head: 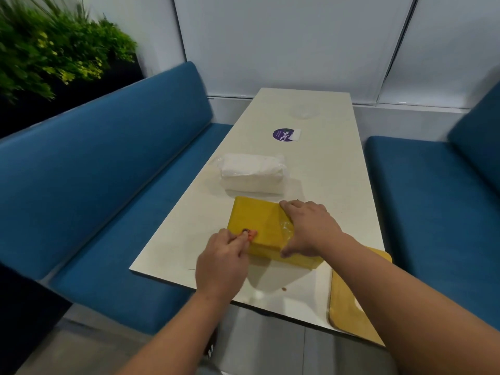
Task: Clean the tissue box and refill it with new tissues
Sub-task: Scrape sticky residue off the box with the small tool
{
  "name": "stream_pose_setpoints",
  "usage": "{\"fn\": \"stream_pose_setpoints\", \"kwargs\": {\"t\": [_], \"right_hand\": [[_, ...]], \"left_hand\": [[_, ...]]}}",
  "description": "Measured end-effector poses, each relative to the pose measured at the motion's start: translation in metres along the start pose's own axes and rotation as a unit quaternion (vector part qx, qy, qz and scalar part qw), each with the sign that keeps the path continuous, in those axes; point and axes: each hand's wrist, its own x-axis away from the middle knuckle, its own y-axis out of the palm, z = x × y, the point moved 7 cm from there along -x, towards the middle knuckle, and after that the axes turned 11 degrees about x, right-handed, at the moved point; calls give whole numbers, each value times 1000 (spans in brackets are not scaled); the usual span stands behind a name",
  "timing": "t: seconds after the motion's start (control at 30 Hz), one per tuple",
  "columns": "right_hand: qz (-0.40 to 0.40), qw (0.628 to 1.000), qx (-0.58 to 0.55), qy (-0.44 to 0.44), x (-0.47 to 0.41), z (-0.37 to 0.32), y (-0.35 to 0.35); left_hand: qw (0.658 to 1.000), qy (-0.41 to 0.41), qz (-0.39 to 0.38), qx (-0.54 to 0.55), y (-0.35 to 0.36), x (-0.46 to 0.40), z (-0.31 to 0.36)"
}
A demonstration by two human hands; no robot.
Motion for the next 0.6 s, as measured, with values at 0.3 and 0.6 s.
{"fn": "stream_pose_setpoints", "kwargs": {"t": [0.3, 0.6], "right_hand": [[27, 999, -4, 28, 25, 33, -3], [8, 996, -87, 21, 27, 37, 3]], "left_hand": [[999, -13, -18, 25, -2, -4, -5], [999, -43, -20, -24, 2, -43, 4]]}}
